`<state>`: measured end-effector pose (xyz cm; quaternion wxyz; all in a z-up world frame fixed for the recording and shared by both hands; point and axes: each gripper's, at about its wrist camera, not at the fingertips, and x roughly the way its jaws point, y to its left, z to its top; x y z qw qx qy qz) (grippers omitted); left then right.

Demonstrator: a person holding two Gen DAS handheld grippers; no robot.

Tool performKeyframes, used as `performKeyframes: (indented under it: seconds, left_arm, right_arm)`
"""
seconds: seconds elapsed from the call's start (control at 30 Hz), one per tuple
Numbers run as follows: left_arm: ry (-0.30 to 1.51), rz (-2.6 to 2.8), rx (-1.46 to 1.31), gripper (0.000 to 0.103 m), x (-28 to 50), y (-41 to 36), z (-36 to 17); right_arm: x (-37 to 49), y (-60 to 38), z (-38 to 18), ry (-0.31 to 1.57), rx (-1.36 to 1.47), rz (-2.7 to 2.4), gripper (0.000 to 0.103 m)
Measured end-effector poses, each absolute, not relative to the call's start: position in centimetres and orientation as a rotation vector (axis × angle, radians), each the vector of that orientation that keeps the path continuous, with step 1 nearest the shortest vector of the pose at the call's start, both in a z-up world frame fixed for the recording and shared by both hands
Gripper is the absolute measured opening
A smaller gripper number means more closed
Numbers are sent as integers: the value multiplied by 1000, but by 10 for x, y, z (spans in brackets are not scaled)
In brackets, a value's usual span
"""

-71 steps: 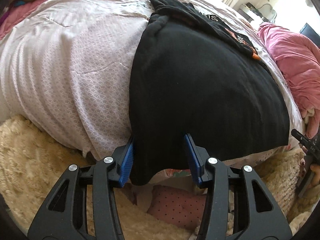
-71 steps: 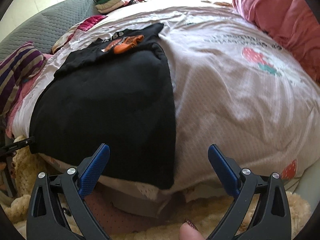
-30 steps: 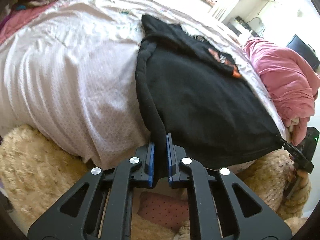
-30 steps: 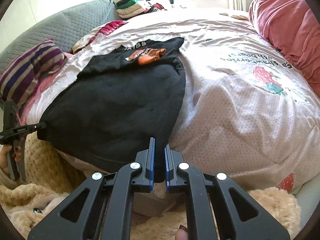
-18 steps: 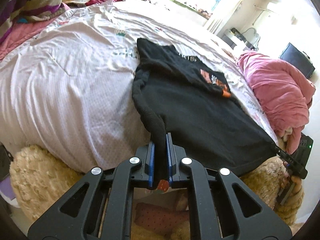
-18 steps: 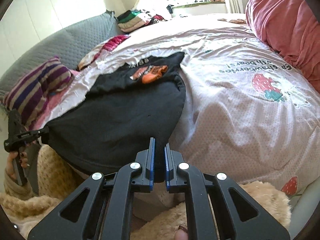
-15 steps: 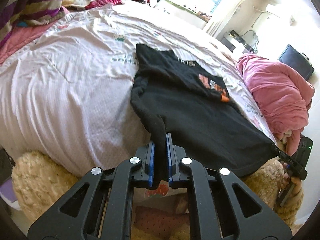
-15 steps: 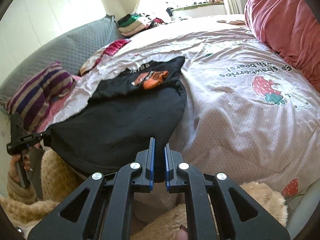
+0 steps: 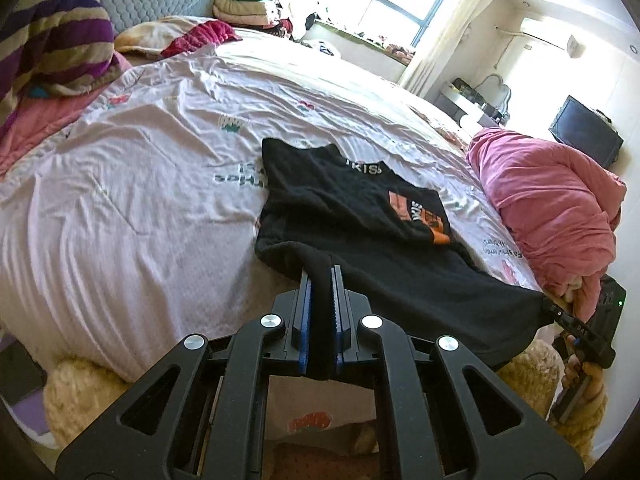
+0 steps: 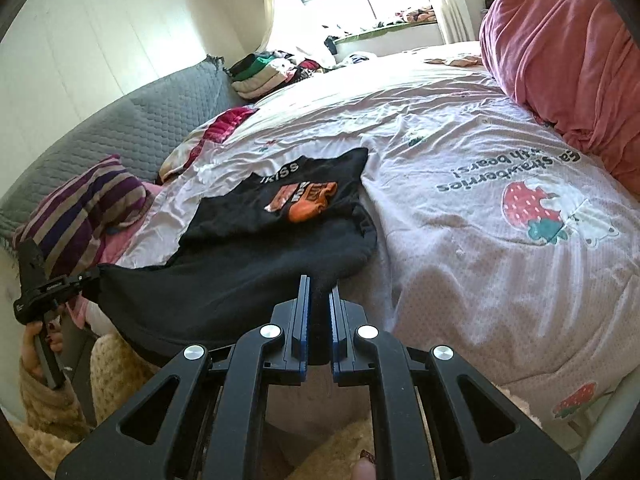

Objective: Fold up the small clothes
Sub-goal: 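Lift the hem with both grippers and fold it toward the collar, then release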

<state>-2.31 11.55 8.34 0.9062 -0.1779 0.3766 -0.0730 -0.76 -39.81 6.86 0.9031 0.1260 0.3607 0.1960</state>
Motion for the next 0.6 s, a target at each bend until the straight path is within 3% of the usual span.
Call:
performKeyframes:
  seconds: [0.6]
  left_arm:
    - [734, -152, -362, 3, 13, 122, 108]
  right_arm:
    - [34, -390, 99, 662, 267, 376, 7]
